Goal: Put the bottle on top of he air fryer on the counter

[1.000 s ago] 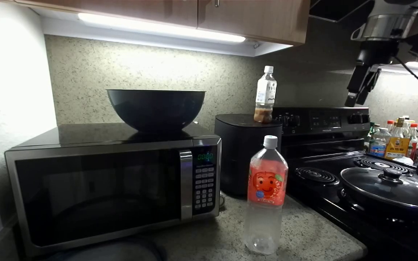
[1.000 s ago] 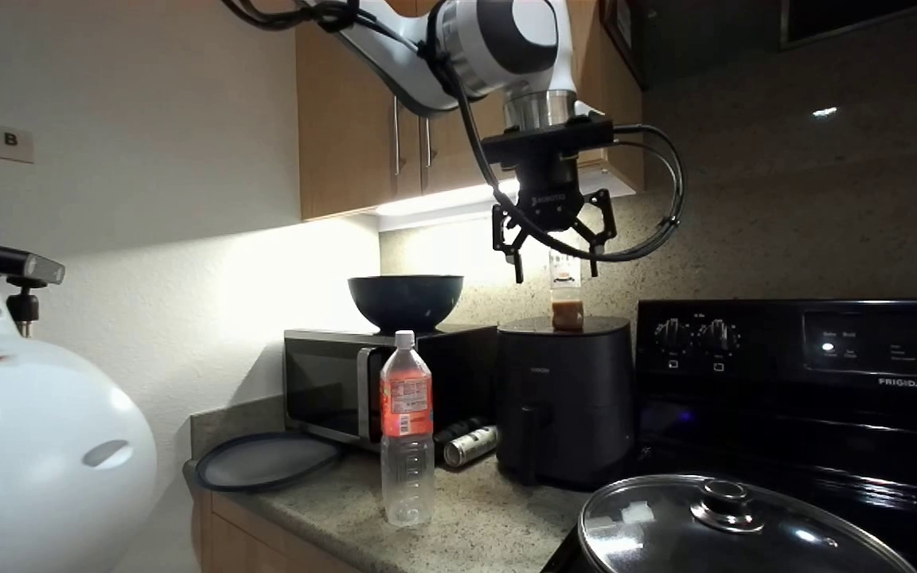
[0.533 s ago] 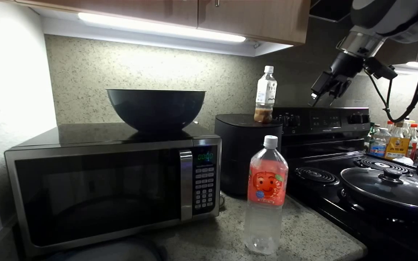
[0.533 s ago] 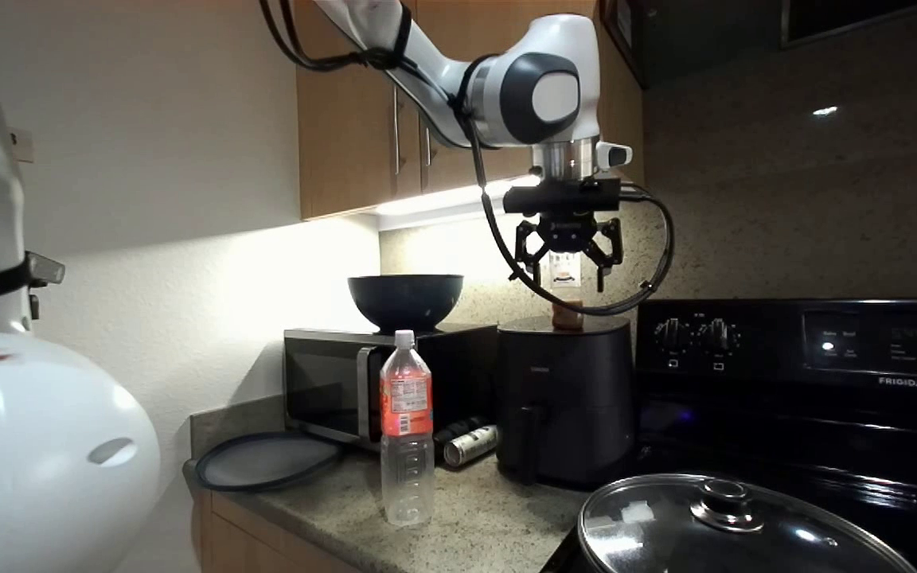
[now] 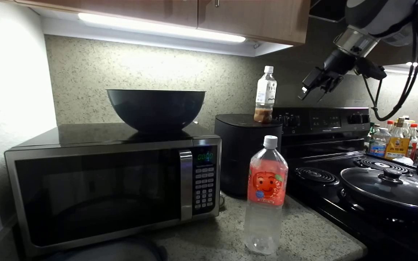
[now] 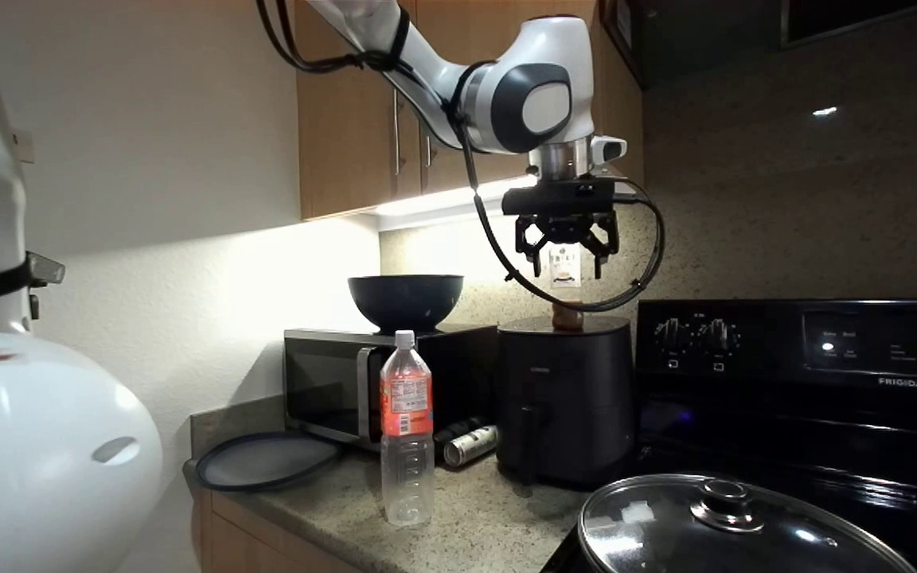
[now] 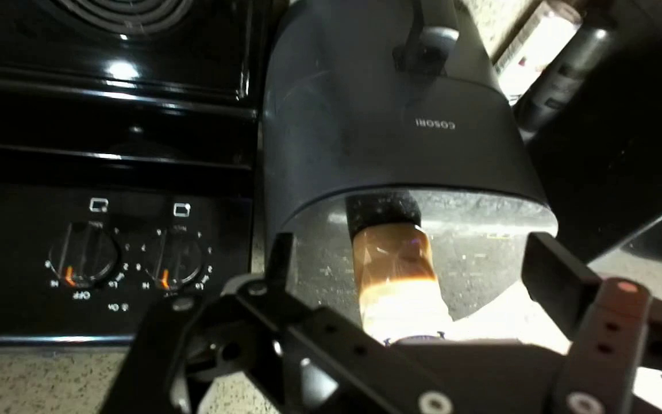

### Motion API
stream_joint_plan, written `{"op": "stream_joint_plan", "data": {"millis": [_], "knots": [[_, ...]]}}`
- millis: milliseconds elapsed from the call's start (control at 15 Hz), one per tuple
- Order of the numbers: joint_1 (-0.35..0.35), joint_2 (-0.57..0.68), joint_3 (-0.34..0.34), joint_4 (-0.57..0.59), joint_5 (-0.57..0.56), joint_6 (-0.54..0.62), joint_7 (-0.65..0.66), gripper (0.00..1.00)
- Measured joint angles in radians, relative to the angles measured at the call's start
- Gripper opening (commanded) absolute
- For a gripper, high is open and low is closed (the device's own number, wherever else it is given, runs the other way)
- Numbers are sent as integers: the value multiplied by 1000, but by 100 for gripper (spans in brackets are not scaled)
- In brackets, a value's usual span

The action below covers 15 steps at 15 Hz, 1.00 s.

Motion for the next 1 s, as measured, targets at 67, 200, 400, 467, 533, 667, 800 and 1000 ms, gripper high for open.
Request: {"op": "stream_joint_plan", "data": {"millis": [67, 200, 400, 467, 533, 667, 800, 1000], "knots": [[12, 12, 3, 0, 48, 47, -33, 100], [37, 47, 6, 13, 160, 110, -107, 100], [53, 118, 21, 61, 286, 125, -201, 100], [49, 143, 29, 77, 280, 118, -201, 100], [42, 164, 37, 89, 276, 116, -201, 100], [35, 187, 46, 101, 276, 117, -201, 100], [19, 189, 70, 100, 302, 148, -203, 100], [25, 190, 95, 100, 421, 261, -259, 100]]}}
